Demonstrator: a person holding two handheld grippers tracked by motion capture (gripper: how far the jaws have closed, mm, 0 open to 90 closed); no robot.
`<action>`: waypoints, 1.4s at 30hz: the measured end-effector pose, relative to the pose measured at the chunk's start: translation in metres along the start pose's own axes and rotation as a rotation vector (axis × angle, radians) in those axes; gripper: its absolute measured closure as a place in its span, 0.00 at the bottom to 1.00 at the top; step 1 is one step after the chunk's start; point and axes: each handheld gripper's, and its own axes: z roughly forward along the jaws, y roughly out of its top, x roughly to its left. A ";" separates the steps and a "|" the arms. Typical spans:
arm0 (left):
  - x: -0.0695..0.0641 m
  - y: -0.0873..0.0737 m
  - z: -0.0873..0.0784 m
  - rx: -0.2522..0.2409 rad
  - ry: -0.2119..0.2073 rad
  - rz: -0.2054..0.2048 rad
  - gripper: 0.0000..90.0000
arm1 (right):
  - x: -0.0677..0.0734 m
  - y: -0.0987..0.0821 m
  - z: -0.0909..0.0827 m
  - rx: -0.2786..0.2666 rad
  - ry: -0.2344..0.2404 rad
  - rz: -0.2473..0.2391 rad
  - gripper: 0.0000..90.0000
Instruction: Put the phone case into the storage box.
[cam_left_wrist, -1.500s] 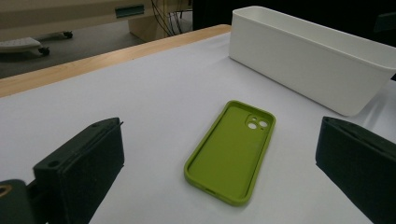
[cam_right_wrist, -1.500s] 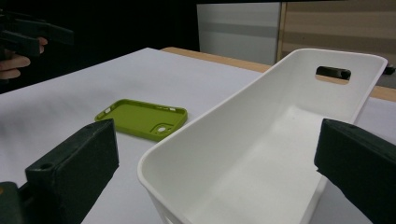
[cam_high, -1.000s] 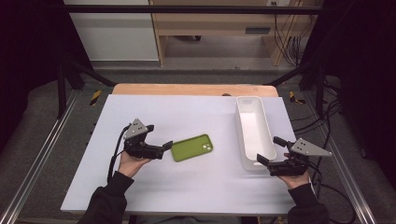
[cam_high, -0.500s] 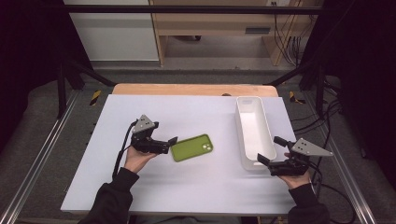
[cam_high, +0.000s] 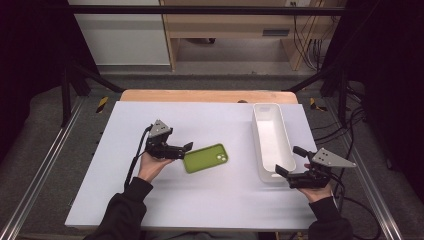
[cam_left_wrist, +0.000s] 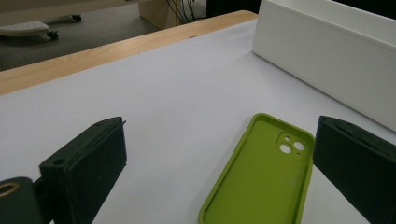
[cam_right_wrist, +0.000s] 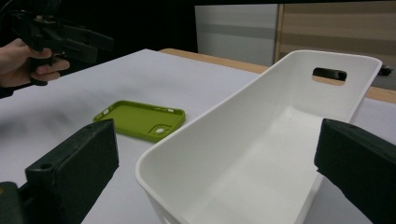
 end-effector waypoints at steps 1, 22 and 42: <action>0.000 0.000 0.000 0.000 0.000 0.000 0.03 | 0.000 0.000 0.000 0.000 0.000 0.000 0.00; 0.007 -0.011 0.022 0.091 0.049 -0.026 0.12 | 0.000 0.000 0.001 0.004 0.004 0.002 0.00; 0.005 -0.021 0.038 0.181 0.033 -0.027 0.55 | 0.000 0.000 0.000 0.004 0.004 -0.001 0.00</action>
